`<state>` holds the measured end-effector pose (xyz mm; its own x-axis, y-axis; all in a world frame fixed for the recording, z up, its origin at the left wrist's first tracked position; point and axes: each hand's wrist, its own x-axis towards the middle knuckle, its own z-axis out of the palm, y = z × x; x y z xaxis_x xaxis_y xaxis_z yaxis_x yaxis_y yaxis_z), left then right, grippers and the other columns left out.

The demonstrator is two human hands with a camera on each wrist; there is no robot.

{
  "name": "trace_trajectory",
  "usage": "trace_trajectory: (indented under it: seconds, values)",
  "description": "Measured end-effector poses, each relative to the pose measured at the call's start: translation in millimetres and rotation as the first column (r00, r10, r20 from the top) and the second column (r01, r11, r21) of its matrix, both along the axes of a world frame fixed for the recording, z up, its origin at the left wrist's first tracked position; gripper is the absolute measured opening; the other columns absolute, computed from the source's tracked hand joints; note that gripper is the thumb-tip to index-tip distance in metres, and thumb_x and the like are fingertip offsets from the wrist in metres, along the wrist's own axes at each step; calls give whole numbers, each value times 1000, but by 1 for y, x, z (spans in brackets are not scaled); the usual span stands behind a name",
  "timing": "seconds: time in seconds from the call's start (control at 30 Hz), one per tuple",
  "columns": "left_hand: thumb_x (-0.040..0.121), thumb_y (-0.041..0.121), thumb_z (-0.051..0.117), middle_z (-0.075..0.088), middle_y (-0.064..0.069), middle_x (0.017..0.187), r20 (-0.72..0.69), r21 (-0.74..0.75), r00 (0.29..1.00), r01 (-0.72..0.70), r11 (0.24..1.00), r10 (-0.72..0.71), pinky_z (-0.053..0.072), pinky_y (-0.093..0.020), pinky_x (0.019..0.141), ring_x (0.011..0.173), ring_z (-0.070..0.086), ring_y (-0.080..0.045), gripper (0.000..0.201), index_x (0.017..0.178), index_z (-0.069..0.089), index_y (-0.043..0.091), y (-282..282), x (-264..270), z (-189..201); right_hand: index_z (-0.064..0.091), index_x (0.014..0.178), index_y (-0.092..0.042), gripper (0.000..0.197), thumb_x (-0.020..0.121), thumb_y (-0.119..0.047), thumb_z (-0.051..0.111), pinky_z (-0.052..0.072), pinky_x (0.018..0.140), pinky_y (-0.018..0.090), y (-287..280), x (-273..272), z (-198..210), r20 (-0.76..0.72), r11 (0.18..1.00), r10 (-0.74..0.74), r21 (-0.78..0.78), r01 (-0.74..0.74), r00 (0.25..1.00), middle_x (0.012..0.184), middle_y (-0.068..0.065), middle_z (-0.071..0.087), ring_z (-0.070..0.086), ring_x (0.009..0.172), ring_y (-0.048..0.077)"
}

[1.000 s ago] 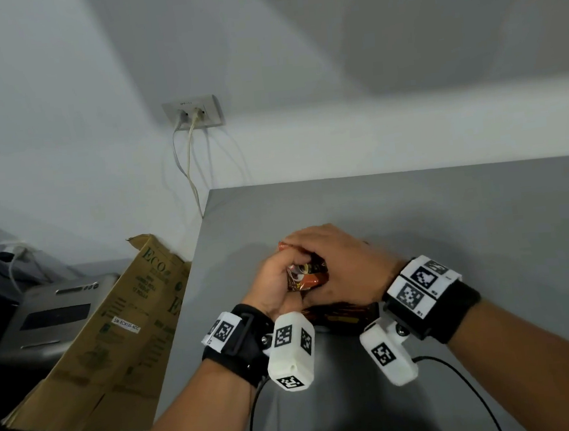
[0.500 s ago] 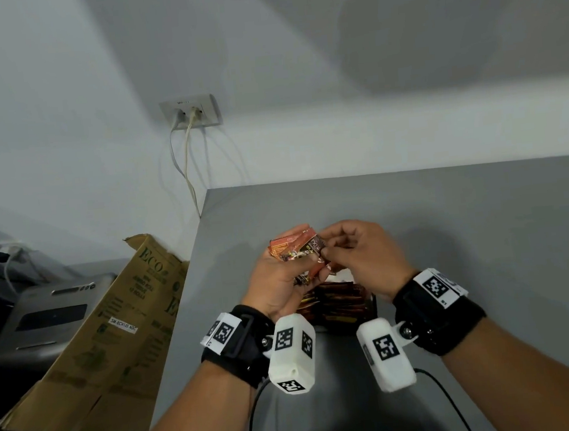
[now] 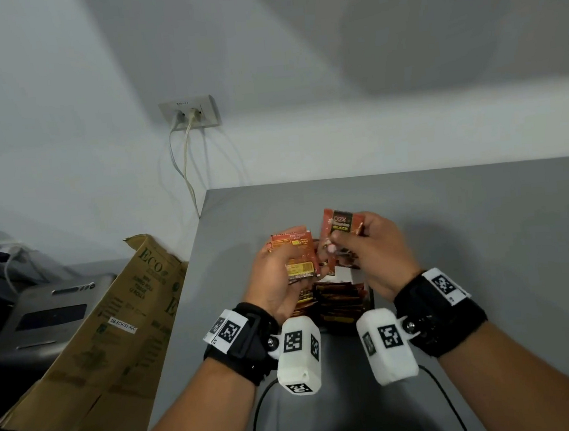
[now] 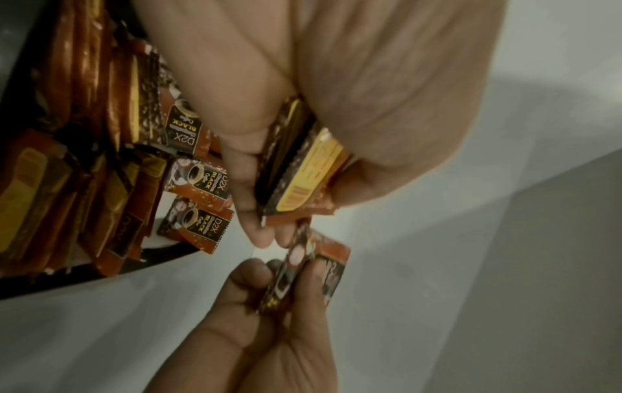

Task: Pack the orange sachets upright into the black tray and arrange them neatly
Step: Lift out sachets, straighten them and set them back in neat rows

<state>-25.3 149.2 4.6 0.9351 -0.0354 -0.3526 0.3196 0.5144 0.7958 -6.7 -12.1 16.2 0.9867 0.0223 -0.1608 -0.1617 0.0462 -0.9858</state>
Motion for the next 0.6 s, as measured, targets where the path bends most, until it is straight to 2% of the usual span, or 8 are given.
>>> trace_trajectory:
  seconds: [0.07,0.17,0.27,0.37,0.43,0.5,0.6]
  values:
    - [94,-4,48,70,-28,106,-26,-17,1000,-2,1000,1,60,-43,67,86,72,-36,28,121,56,1,3,0,-1,64,108,-2,14,94,0,61,55,78,48,-5,2,2,-73,992,33,128,-24,997,94,18,74,69,84,33]
    - [91,-4,63,72,-23,102,11,96,1000,11,995,-12,60,-40,65,88,72,-37,24,114,61,0,1,0,-3,67,103,-10,16,97,0,56,51,60,26,-8,-4,2,-97,975,186,145,-171,978,85,6,73,66,71,13]
    - [86,-1,70,75,-16,101,38,184,999,3,983,-10,60,-44,73,89,72,-31,30,116,64,0,-6,0,-3,70,101,-14,18,97,-3,56,46,56,25,-3,-7,-4,-99,972,219,115,-207,971,84,3,72,61,66,11]
    - [85,-4,70,74,-12,97,54,193,998,6,981,-17,55,-36,67,83,70,-26,34,118,64,0,-9,0,-3,69,99,-11,21,99,1,52,47,50,21,2,-7,-3,-138,972,187,170,-163,973,80,3,72,63,61,9]
    - [89,-2,66,74,-10,96,60,150,998,28,988,-38,52,-32,63,80,69,-24,33,120,64,7,-10,-1,-3,69,97,-10,23,99,2,50,48,48,20,2,-9,-1,-151,964,185,219,-150,971,77,2,72,65,59,9]
    - [94,6,60,73,-12,99,32,54,998,50,997,-52,50,-35,65,79,68,-25,30,124,64,13,-10,-2,-1,69,98,-9,22,99,2,50,47,50,23,1,-9,0,-135,969,168,203,-138,977,79,5,72,62,62,14]
    - [99,16,48,71,-20,105,-53,-122,997,41,992,-48,57,-39,68,86,69,-32,30,126,61,9,-8,0,1,69,103,-5,20,99,2,50,46,49,23,-6,-5,1,-162,952,155,287,-103,975,83,10,71,60,62,16]
